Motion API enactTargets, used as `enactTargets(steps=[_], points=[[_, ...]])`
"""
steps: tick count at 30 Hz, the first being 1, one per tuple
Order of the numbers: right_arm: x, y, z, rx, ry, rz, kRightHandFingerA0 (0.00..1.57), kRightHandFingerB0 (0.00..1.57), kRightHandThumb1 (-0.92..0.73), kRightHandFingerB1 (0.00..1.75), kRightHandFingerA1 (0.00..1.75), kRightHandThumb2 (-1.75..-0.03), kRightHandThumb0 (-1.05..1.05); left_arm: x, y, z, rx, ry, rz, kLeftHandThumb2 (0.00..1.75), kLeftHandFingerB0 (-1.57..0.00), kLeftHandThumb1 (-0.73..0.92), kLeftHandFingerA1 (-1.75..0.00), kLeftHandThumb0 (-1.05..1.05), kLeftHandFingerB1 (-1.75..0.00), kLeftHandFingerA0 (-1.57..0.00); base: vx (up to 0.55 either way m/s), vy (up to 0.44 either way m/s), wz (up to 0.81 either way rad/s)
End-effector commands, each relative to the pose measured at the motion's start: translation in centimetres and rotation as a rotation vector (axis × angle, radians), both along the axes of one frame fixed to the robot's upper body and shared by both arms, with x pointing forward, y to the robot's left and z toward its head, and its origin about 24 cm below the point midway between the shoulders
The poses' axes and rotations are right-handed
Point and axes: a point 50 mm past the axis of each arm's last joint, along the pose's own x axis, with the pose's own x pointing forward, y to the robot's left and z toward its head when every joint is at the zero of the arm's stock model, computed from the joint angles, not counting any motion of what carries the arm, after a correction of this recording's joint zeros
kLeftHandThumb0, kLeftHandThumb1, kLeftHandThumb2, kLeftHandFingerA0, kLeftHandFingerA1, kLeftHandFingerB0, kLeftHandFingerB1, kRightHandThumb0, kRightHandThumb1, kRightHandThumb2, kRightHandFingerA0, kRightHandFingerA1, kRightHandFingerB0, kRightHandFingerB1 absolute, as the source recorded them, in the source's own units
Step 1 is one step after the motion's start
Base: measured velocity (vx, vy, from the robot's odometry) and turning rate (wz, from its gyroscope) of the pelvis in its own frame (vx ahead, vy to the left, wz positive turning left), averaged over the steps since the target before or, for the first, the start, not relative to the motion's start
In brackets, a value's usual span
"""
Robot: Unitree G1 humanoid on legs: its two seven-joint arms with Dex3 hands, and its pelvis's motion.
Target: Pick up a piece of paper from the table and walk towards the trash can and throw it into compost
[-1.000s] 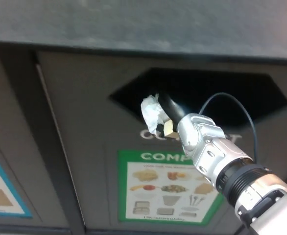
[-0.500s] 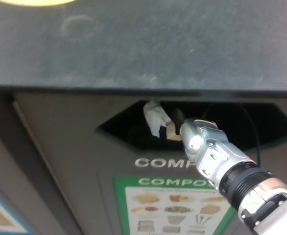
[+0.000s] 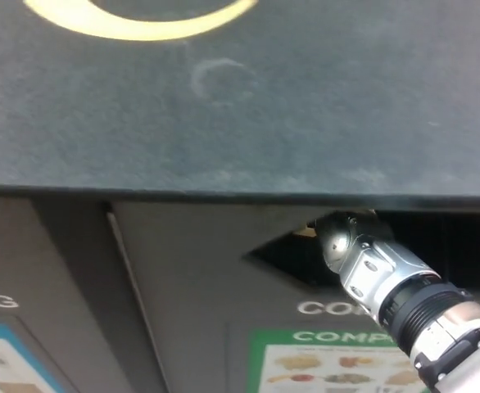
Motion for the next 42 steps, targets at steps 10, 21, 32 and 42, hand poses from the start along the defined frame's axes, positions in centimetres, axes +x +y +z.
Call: enactTargets(steps=[10,21,32,42], points=[[0.4,-0.9,-0.9,-0.263,0.315,-0.156,0.0,0.09,-0.59,0.0,0.28,-0.99,-1.04,0.6,0.0,-0.2,-0.011,-0.016,0.021,0.72,-0.88,0.71,-0.7,-0.01,-0.68,-0.96,0.09,-0.005,0.01],[0.2,-3.2,-1.7,-0.167,0.412,-0.232,0.0,0.0,-0.65,0.0,0.0,-0.6,-0.78,0.5,0.1,-0.2,0.007,-0.012,0.019,0.73,-0.89,0.67,-0.68,0.01,-0.68,-0.94,0.02,-0.007,0.0],[-1.7,-5.3,-3.0,-0.289,0.388,-0.095,0.0,0.0,-0.69,0.0,0.0,-0.76,-0.83,0.6,0.2,-0.3,0.02,-0.001,0.019,0.73,-0.87,0.7,-0.66,-0.01,-0.67,-0.93,0.0,0.0,0.0],[-8.8,-7.0,-1.7,-0.264,0.27,0.125,0.0,0.0,-0.81,0.01,0.18,-1.09,-0.96,0.4,0.7,-0.1,0.037,0.001,0.044,0.7,-0.88,0.7,-0.65,-0.02,-0.67,-0.94,0.0,0.0,0.0]])
